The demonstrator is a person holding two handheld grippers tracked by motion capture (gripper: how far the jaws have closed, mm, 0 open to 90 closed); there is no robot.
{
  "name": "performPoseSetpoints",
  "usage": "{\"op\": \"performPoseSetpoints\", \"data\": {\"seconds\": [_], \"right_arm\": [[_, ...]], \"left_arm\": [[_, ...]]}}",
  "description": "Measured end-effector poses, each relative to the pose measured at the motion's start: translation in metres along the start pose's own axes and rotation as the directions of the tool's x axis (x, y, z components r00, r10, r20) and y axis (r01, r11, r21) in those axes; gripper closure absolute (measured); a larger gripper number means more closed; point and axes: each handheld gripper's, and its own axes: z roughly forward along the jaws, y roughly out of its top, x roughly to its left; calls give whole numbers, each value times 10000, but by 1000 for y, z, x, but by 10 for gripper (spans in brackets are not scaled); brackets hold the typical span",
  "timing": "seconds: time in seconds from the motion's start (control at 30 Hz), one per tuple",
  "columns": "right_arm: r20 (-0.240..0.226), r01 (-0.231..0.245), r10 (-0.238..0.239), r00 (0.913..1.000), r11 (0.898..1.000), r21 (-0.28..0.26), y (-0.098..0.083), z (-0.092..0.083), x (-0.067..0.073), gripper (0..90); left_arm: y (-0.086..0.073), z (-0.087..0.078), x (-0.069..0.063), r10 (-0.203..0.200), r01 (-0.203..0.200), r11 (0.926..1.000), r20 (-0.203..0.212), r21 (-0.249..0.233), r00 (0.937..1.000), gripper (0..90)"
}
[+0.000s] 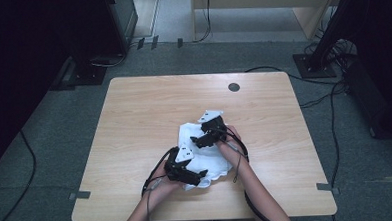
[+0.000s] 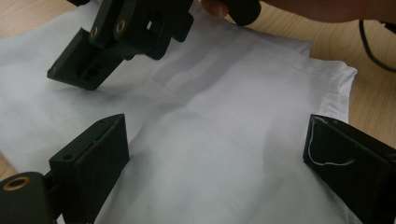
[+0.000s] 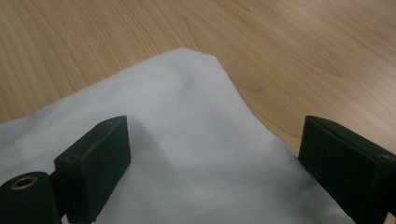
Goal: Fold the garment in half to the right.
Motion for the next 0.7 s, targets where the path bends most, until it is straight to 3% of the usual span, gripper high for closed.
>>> {"op": "performPoseSetpoints", "data": {"seconds": [0.17,0.27,0.4,0.47,0.57,0.7], "right_arm": [[81,-258,257,9996,9996,75,-8,9,-6,57],[-155,-718,720,9973,9973,121,-10,10,-10,51],[-45,-722,722,9974,9974,-77,-9,4,-8,90],[-395,-927,914,9950,9952,-328,-8,-5,-7,89],[-549,-519,486,9973,9968,-613,-10,-19,-1,90],[-829,-246,181,9964,9966,-785,-19,-34,8,89]], "left_arm": [[-3,2,1,68,-69,9998,85,166,9999,68],[-3,3,4,129,-147,9991,431,404,9990,68],[1,-5,9,8,-16,9999,610,127,9981,67],[3,-11,14,-46,51,9999,412,-120,9991,67],[4,-20,26,-308,306,9987,-33,-397,9995,67],[-1,-26,41,-723,697,9969,-742,-368,9946,68]]}}
